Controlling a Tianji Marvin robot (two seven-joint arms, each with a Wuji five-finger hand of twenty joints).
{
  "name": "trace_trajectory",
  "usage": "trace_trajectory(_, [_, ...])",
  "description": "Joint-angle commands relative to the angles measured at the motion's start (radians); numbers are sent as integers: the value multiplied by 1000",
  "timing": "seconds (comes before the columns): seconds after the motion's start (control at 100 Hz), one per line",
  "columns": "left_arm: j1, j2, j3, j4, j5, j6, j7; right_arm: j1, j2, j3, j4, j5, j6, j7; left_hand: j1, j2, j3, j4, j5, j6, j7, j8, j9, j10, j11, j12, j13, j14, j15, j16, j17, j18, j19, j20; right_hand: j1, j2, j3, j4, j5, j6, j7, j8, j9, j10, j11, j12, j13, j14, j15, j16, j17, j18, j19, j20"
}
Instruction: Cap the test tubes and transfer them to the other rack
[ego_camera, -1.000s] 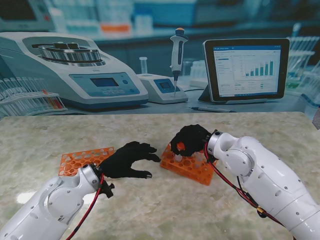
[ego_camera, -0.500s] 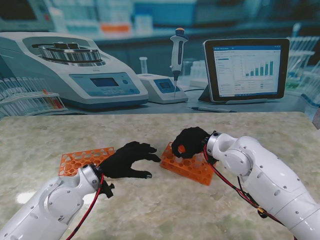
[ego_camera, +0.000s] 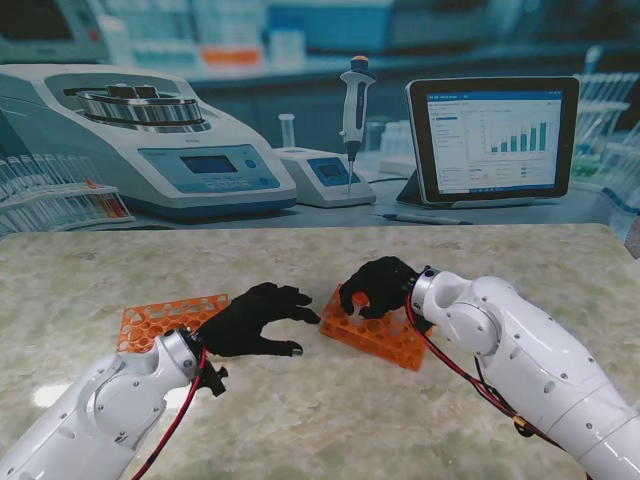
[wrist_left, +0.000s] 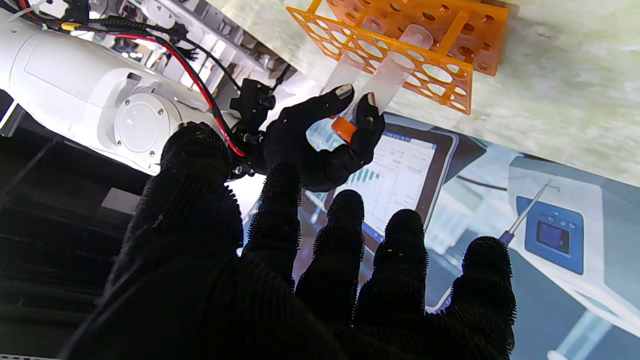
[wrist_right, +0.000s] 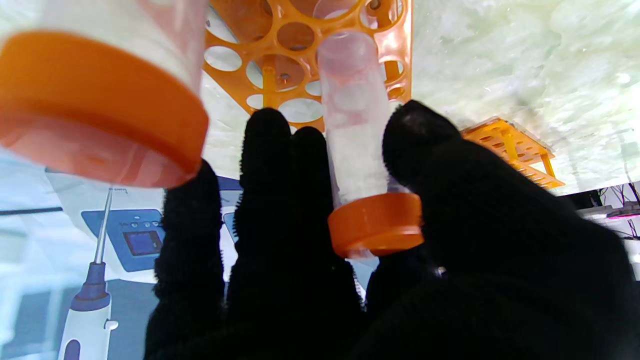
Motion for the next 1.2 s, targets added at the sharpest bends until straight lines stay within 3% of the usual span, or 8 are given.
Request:
trace_trajectory(0.0, [2, 1, -1, -6, 2, 4, -3, -13, -3, 1, -3, 3, 1, -2, -5, 23, -18, -22, -3, -24, -14, -5, 9, -10, -14, -13, 7, -3, -10, -17, -10, -2, -53, -26, -24, 30, -25, -3, -42, 40, -6, -25, -44, -75, -32, -49, -43, 27, -66, -37, -63, 47, -41, -19])
trace_trajectory(0.03, [2, 1, -1, -6, 3, 3, -2, -14, -3, 1, -3, 2, 0, -3, -4, 22, -18, -21, -3, -23, -14, -5, 8, -8, -14, -13, 7, -2, -10, -17, -10, -2, -53, -26, -37, 36, -34, 1, -44, 49, -35, -18, -64, -72, -37, -128, -68, 38, -97, -62, -94, 57, -62, -28])
trace_trajectory(0.07, [2, 1, -1, -6, 3, 4, -3, -15, -3, 2, -2, 2, -1, -5, -5, 23, -18, -22, -3, -22, -14, -5, 8, -10, -14, -13, 6, -2, -10, -17, -12, -3, -53, -26, -55, 41, -43, 4, -44, 57, -59, -18, -85, -68, -50, -171, -95, 50, -131, -88, -126, 68, -87, -39])
trace_trajectory(0.3, [3, 1, -2, -6, 3, 4, -3, -13, -5, -1, 4, -10, -5, -23, -7, 25, -18, -22, -4, -23, -15, -5, 7, -8, -14, -13, 6, -3, -11, -17, -12, -3, -55, -26, -139, 88, -69, 51, -37, 114, -249, 41, -168, -51, -100, -256, -220, 106, -230, -205, -268, 119, -180, -98])
trace_trajectory(0.34, [3, 1, -3, -5, 2, 4, -3, -13, -5, -2, 5, -11, -5, -27, -8, 26, -18, -22, -4, -24, -15, -5, 8, -9, -14, -13, 5, -3, -11, -17, -12, -4, -55, -26, -157, 102, -70, 75, -37, 127, -282, 52, -187, -42, -113, -269, -243, 117, -244, -225, -287, 124, -197, -113])
trace_trajectory(0.43, [4, 1, -4, -6, 2, 4, -3, -18, -7, 3, 6, -17, -8, -45, -10, 29, -19, -22, -5, -23, -16, -6, 7, -10, -15, -13, 5, -2, -11, -17, -12, -5, -56, -26, -175, 114, -74, 97, -35, 134, -310, 72, -201, -39, -121, -284, -264, 125, -256, -248, -310, 132, -216, -134])
trace_trajectory(0.77, [5, 0, -4, -6, -4, 6, 0, -108, -12, 111, -70, -36, -24, -96, -15, 52, -20, -23, -28, 8, -48, -25, -3, 9, -27, -26, 7, 4, -13, -20, -9, -4, -61, -29, -188, 132, -87, 102, -48, 156, -339, 90, -205, -38, -125, -299, -287, 107, -277, -285, -338, 142, -241, -165])
trace_trajectory(1.19, [6, -9, 1, -1, -10, 5, 33, -307, -21, 281, -244, -74, -78, -194, -14, 72, -22, -23, -39, 45, -67, -40, -12, 5, -23, -25, 33, 6, -2, -12, 1, -5, -56, -24, -194, 158, -105, 105, -53, 168, -359, 93, -199, -45, -133, -322, -285, 66, -300, -331, -333, 136, -249, -195])
